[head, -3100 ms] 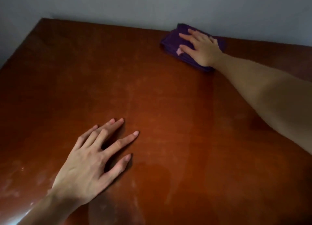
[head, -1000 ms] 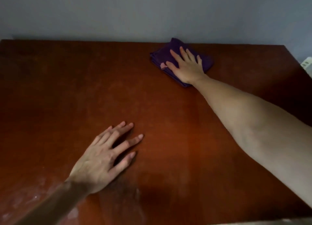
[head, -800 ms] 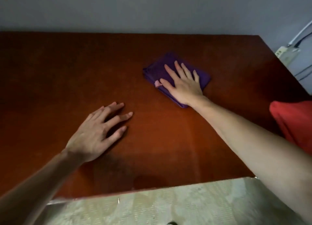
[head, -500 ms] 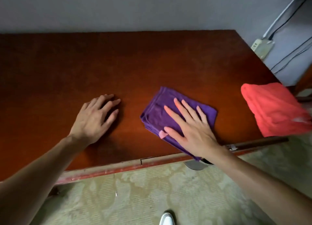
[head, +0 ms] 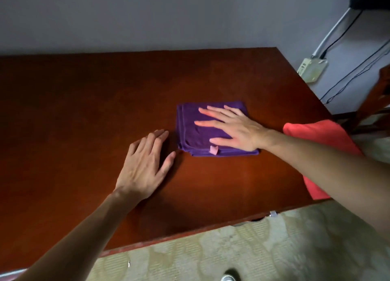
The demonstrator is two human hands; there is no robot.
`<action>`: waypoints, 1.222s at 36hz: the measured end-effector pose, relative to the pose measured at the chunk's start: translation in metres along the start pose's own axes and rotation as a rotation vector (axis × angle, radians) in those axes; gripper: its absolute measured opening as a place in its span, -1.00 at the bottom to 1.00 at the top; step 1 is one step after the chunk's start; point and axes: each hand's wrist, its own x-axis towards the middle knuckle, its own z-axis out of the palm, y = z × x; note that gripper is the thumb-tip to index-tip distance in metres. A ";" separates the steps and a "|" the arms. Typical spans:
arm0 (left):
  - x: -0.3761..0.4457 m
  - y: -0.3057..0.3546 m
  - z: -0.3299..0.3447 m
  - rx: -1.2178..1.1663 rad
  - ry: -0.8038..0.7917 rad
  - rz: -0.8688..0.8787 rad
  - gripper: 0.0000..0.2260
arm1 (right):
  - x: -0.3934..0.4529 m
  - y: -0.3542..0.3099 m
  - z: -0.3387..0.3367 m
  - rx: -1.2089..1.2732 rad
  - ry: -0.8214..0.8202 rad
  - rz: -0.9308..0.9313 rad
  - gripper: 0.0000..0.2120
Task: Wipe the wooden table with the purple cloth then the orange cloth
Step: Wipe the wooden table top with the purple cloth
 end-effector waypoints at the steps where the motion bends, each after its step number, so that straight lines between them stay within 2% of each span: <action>1: 0.006 0.001 0.001 0.004 -0.021 0.019 -0.48 | 0.010 0.016 -0.002 -0.003 -0.001 0.011 -0.41; 8: 0.064 0.027 0.010 0.005 -0.112 0.136 -0.54 | 0.084 0.122 -0.019 -0.020 -0.027 0.002 -0.39; 14: 0.126 0.046 0.026 -0.040 -0.127 0.184 -0.54 | 0.136 0.194 -0.032 -0.012 -0.011 0.085 -0.41; 22: 0.139 0.046 0.032 -0.011 -0.145 0.180 -0.52 | 0.176 0.242 -0.038 0.055 0.063 0.356 -0.44; 25: 0.137 0.043 0.030 -0.002 -0.148 0.168 -0.52 | 0.178 0.237 -0.036 0.075 0.076 0.385 -0.41; 31: 0.138 0.046 0.029 0.007 -0.163 0.164 -0.52 | 0.138 0.218 -0.028 0.096 0.107 0.506 -0.35; 36: 0.138 0.049 0.027 0.005 -0.174 0.141 -0.51 | 0.068 0.192 -0.016 0.082 0.133 0.565 -0.32; 40: 0.137 0.051 0.025 0.005 -0.189 0.132 -0.49 | 0.002 0.171 -0.007 0.070 0.123 0.534 -0.25; 44: 0.135 0.054 0.024 -0.003 -0.204 0.117 -0.48 | -0.059 0.167 0.000 0.019 0.121 0.431 -0.30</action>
